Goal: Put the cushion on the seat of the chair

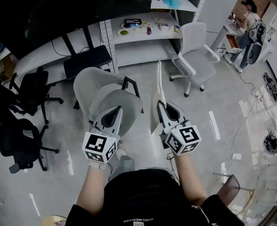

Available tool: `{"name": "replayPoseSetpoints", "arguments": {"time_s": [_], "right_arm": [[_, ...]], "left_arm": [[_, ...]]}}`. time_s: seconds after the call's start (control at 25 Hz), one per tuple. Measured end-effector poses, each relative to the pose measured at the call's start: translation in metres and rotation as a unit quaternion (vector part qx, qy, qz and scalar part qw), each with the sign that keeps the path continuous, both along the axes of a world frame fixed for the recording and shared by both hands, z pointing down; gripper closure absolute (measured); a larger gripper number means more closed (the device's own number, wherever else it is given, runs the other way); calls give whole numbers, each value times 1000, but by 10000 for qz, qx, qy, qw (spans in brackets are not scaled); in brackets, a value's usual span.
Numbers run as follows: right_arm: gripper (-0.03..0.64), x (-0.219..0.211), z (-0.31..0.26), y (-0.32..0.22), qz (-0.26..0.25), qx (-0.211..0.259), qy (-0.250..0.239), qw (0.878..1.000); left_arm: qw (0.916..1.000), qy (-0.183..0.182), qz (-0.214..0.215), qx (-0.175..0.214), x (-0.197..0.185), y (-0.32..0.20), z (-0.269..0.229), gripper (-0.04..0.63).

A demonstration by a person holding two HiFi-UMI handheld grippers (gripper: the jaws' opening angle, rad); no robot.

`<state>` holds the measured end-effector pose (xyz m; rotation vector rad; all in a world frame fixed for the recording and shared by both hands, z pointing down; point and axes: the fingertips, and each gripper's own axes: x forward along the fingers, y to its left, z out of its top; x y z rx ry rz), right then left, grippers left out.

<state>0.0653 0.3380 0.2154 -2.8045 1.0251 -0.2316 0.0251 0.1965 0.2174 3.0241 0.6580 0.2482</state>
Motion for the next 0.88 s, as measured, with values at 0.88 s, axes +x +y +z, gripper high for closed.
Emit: {"name": "replayPoseSetpoints", "arguments": {"time_s": [0.88], "right_arm": [[574, 66, 9, -154, -496, -779, 114, 9957]], "left_arm": [[9981, -223, -399, -413, 44, -151, 33, 583]]}}
